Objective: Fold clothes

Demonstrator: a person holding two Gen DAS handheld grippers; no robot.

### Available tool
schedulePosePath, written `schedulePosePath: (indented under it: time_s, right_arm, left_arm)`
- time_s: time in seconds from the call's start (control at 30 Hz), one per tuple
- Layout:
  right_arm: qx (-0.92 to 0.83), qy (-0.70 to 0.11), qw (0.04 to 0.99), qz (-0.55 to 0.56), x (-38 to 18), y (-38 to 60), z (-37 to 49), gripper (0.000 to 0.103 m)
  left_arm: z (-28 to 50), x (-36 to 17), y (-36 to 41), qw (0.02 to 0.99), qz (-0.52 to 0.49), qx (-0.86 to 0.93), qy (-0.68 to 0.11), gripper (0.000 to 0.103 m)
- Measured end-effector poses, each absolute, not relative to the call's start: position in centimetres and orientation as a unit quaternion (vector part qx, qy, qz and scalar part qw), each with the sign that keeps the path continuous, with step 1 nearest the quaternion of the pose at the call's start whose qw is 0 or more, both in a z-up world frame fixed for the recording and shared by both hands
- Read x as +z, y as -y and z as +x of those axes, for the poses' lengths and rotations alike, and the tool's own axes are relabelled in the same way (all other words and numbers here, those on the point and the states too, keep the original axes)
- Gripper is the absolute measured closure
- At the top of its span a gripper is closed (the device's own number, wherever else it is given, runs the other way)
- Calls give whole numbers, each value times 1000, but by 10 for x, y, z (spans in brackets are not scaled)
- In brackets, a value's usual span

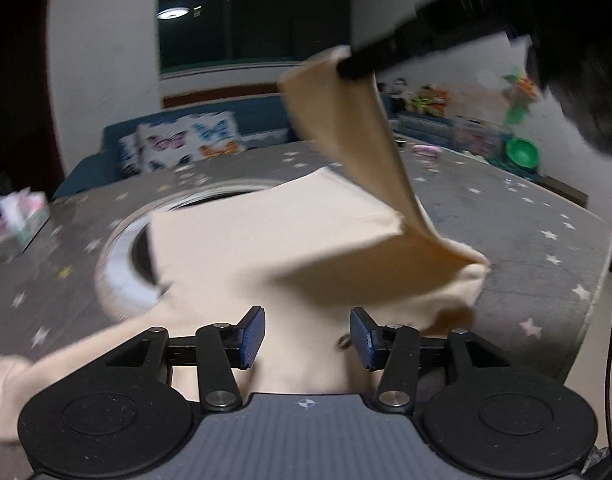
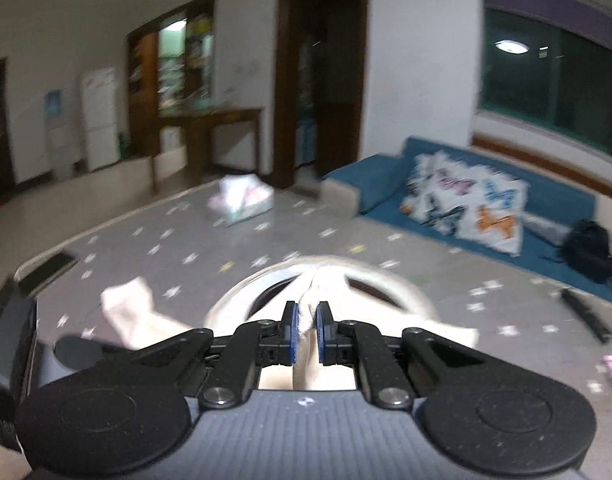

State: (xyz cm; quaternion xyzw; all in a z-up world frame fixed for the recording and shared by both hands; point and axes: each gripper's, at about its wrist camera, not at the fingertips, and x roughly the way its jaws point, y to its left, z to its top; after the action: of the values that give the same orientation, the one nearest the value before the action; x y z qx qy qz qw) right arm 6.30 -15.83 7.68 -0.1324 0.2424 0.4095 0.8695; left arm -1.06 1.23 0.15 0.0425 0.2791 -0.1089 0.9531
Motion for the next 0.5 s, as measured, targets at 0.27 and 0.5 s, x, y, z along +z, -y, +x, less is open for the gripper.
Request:
schedulePosePath:
  time_s: [0.27, 0.5]
  right_arm:
    - [455, -310, 822, -145, 22, 124, 46, 84]
    - [411, -337, 832, -161, 13, 170, 54, 84]
  left_arm:
    - [-17, -1, -31, 953, 21, -81, -290, 52]
    - [-23, 1, -40, 956, 19, -67, -285, 53]
